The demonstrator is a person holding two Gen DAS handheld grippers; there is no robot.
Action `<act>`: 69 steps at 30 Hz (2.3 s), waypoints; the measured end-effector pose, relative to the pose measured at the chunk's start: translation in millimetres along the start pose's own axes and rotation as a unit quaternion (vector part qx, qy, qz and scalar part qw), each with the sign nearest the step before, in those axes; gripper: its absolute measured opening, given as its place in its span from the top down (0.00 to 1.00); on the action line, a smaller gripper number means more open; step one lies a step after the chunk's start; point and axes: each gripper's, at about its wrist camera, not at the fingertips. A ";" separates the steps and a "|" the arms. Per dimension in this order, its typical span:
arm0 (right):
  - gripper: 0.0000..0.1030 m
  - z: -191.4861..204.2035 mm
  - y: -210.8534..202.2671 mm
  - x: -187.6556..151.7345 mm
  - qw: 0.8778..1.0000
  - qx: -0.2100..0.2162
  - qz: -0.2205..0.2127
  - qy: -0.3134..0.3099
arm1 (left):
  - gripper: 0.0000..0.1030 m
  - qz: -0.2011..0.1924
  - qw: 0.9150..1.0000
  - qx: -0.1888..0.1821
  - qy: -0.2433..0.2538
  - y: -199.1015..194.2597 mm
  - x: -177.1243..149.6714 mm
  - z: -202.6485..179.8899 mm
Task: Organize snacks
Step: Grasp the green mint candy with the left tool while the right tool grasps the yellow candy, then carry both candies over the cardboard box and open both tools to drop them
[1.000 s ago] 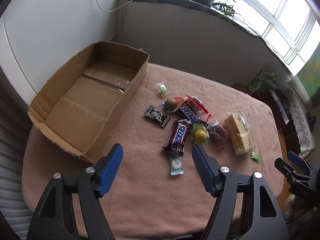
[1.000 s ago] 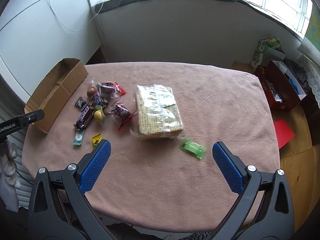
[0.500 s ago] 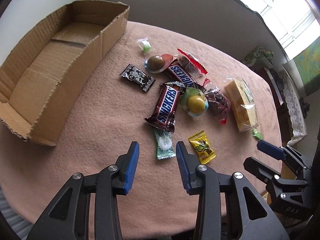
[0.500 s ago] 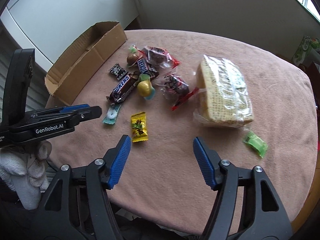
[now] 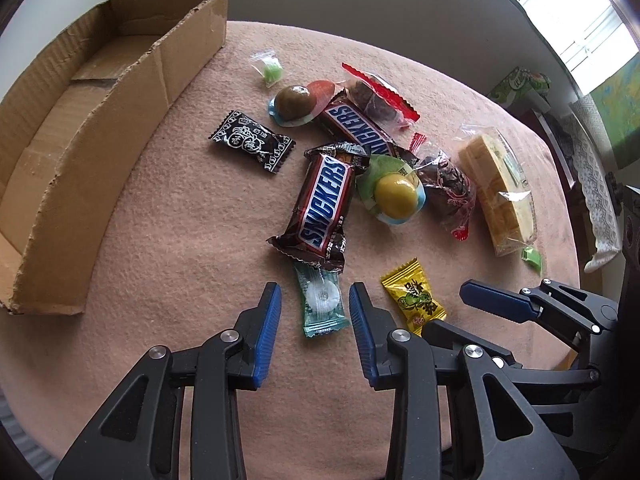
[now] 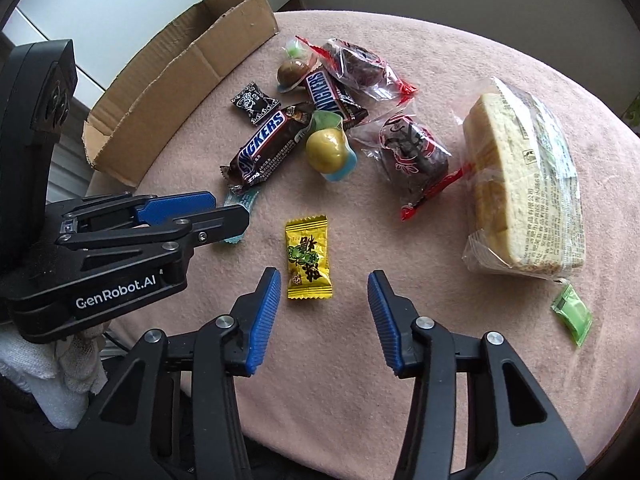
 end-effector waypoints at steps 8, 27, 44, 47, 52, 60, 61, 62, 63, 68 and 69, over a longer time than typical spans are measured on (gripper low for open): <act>0.56 3.2 15.3 5.7 1.000 -0.011 0.012 -0.007 | 0.73 -0.008 1.000 0.015 0.016 6.6 7.7 -10.0; 0.78 -0.3 13.6 6.2 0.999 -0.035 0.014 -0.004 | 0.82 -0.031 0.999 0.006 0.014 4.3 -4.1 -7.8; 0.79 4.1 -35.9 7.2 0.999 -0.007 -0.038 0.007 | 0.83 -0.056 0.997 -0.019 -0.041 -31.7 -16.9 34.1; 0.79 12.5 -44.6 17.2 0.999 -0.004 -0.051 0.000 | 0.83 -0.072 0.996 -0.022 -0.053 -45.4 -12.9 40.6; 0.79 33.4 -58.5 36.8 0.997 0.007 -0.072 -0.023 | 0.83 -0.100 0.992 -0.019 -0.078 -66.2 -6.2 58.1; 0.79 73.6 -59.3 81.8 0.993 0.031 -0.090 -0.073 | 0.83 -0.129 0.983 -0.007 -0.132 -87.7 7.6 95.4; 0.79 78.1 -57.8 88.3 0.992 0.032 -0.090 -0.080 | 0.83 -0.131 0.982 -0.004 -0.138 -88.8 8.1 100.7; 0.79 81.7 -55.8 94.6 0.992 0.034 -0.091 -0.087 | 0.83 -0.133 0.981 0.001 -0.144 -90.0 7.8 107.4; 0.79 85.2 -53.5 100.7 0.991 0.036 -0.090 -0.094 | 0.83 -0.134 0.979 0.004 -0.151 -89.3 8.6 112.0; 0.79 97.4 -36.9 127.7 0.989 0.052 -0.080 -0.110 | 0.83 -0.133 0.975 0.020 -0.175 -87.0 8.6 136.1; 0.79 101.2 -32.6 132.8 0.989 0.056 -0.077 -0.113 | 0.83 -0.132 0.975 0.022 -0.180 -85.5 8.5 140.8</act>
Point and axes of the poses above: each gripper's, at about its wrist camera, not at the fingertips, and y roughly the way its jaws point, z to its left, x to its top, and after that the axes turned 13 degrees about x, right-handed
